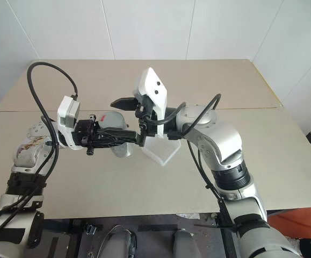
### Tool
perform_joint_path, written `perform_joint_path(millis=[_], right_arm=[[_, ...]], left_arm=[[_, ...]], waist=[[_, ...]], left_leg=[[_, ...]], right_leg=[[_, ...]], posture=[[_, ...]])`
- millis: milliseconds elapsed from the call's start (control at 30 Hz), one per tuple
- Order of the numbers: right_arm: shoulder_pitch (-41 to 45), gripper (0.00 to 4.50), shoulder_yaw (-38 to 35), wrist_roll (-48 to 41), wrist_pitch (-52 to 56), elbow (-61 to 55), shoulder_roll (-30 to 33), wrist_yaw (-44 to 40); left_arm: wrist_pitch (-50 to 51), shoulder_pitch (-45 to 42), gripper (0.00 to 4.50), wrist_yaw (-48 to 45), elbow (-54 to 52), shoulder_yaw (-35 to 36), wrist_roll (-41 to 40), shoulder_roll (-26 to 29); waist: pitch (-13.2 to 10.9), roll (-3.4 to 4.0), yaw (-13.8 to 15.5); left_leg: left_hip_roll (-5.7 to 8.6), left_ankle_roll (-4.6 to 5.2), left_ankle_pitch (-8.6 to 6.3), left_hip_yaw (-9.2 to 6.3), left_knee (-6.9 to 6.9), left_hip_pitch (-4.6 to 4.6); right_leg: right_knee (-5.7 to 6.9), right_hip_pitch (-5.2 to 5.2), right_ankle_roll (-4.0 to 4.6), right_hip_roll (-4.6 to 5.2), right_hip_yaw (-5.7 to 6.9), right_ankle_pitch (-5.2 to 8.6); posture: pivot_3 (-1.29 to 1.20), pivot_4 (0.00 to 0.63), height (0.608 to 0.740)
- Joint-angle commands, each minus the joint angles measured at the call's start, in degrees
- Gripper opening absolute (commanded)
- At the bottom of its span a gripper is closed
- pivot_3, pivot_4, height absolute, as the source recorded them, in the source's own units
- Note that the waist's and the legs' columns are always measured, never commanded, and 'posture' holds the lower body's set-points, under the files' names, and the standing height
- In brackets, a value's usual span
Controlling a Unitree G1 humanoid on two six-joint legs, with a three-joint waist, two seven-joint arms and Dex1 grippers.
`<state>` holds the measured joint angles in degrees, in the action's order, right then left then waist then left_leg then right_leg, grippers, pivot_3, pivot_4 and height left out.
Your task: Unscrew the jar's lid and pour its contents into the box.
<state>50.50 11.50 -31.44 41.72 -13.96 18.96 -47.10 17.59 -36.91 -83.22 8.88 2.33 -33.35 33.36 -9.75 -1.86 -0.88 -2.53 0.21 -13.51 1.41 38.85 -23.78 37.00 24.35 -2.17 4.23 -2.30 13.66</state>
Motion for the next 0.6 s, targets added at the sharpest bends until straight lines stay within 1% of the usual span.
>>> perform_joint_path(millis=[33, 367, 467, 567, 600], right_arm=[[2.0, 4.42, -0.1, 0.5, -0.4, -0.3, -0.6, 0.4], [2.8, 4.42, 0.1, 0.9, -0.9, 1.4, -1.2, -0.7], [3.2, 3.88, -0.2, 0.8, -1.0, 1.7, -1.5, -0.6], [3.5, 2.89, -0.5, 0.8, -1.1, 1.6, -1.7, -0.7], [3.5, 2.75, -0.7, 0.6, -1.2, 1.5, -1.7, -0.8]], left_arm=[[-0.6, -0.6, 1.93, -0.1, -1.4, 0.5, -0.4, 0.2], [-0.6, -0.2, 1.93, 0.1, -1.8, 0.6, -0.4, 0.4], [-0.6, 0.0, 1.93, 0.1, -2.1, 0.5, -0.3, 0.5], [-0.5, 0.3, 1.93, 0.0, -2.3, 0.5, -0.3, 0.7], [-0.5, 0.3, 1.93, 0.1, -2.4, 0.5, -0.3, 0.7]], waist=[[0.0, 0.00, 0.0], [0.0, 0.00, 0.0], [0.0, 0.00, 0.0], [0.0, 0.00, 0.0], [0.0, 0.00, 0.0]], left_leg=[[0.00, 0.00, 0.00, 0.00, 0.00, 0.00], [0.00, 0.00, 0.00, 0.00, 0.00, 0.00], [0.00, 0.00, 0.00, 0.00, 0.00, 0.00], [-0.01, 0.00, 0.00, 0.00, 0.00, 0.00], [0.00, 0.00, 0.00, 0.00, 0.00, 0.00]], right_leg=[[0.01, 0.00, 0.00, 0.00, 0.00, 0.00], [0.01, 0.00, 0.00, 0.00, 0.00, 0.00], [0.01, 0.00, 0.00, 0.00, 0.00, 0.00], [0.01, 0.00, 0.00, -0.01, 0.00, 0.00], [0.01, 0.00, 0.00, 0.00, 0.00, 0.00]], posture=[[0.00, 0.150, 0.740], [0.00, 0.150, 0.740], [0.00, 0.150, 0.740], [0.00, 0.150, 0.740], [0.00, 0.150, 0.740]])
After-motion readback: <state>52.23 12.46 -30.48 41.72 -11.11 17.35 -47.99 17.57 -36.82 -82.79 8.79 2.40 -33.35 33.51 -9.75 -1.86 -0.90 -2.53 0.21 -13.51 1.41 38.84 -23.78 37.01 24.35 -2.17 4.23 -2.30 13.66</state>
